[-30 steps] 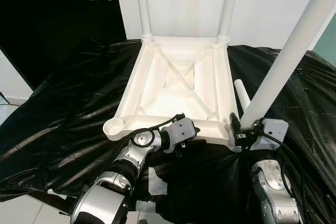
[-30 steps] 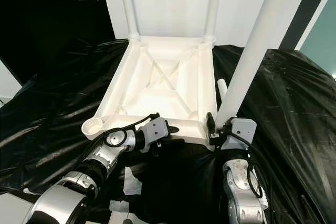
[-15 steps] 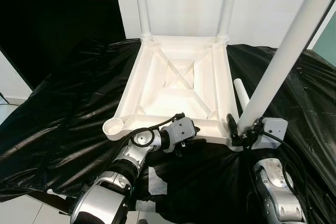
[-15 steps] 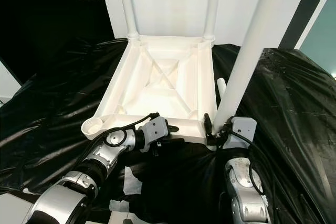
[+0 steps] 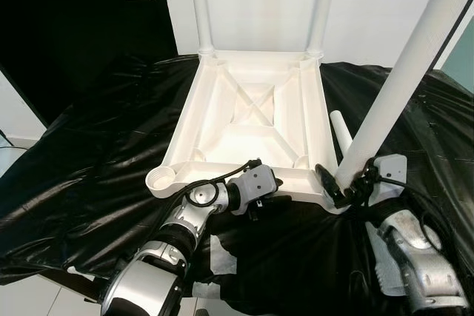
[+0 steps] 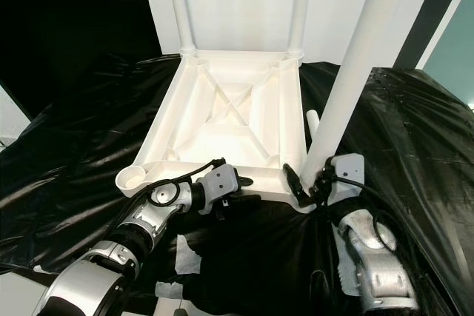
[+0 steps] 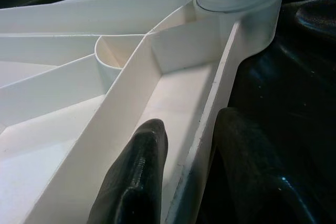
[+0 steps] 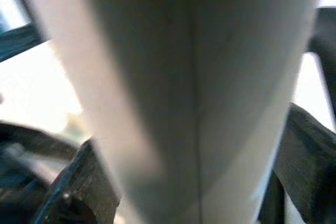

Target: Building children table

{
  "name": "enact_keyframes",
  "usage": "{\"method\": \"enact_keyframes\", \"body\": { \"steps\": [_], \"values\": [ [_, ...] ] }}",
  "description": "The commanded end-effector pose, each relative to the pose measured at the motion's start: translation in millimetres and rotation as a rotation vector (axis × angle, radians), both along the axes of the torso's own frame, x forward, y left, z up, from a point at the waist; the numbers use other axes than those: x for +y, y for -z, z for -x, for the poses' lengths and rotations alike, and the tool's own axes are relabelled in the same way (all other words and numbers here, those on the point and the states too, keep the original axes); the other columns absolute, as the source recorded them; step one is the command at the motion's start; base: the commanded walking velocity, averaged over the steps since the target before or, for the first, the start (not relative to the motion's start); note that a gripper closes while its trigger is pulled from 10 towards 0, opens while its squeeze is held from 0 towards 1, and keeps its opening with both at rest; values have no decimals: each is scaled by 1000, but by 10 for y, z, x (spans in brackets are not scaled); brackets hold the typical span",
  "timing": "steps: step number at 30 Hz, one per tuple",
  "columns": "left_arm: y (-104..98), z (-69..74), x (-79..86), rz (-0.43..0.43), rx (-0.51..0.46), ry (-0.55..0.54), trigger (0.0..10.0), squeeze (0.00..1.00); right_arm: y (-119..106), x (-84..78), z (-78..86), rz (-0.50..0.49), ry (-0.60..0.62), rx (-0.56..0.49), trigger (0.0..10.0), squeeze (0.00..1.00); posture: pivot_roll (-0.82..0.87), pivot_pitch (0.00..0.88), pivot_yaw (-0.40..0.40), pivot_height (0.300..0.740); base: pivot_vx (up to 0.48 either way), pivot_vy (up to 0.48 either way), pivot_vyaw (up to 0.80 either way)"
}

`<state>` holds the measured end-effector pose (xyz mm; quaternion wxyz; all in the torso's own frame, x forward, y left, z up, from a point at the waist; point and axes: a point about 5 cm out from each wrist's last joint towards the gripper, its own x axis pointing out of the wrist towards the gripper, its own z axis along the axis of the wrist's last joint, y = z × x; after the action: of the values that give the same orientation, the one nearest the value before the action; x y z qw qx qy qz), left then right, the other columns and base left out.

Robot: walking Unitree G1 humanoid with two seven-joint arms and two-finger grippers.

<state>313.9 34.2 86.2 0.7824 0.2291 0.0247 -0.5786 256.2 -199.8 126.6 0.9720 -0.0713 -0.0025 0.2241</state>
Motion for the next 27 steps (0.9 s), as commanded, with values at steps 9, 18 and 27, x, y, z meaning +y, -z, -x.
{"method": "enact_keyframes", "body": {
  "steps": [9,18,27],
  "values": [
    [208,13,50,-28,41,-169,10000,0,-20,-2,60,-35,-187,97,0,0,-27,0,9,740,0,0,0],
    [220,18,68,-32,45,-166,10000,0,156,116,182,-110,-75,145,0,0,-31,0,16,740,0,0,0],
    [212,16,54,-31,45,-161,10000,0,156,194,310,-196,454,-73,0,0,-33,0,17,740,0,0,0]
  ]
}}
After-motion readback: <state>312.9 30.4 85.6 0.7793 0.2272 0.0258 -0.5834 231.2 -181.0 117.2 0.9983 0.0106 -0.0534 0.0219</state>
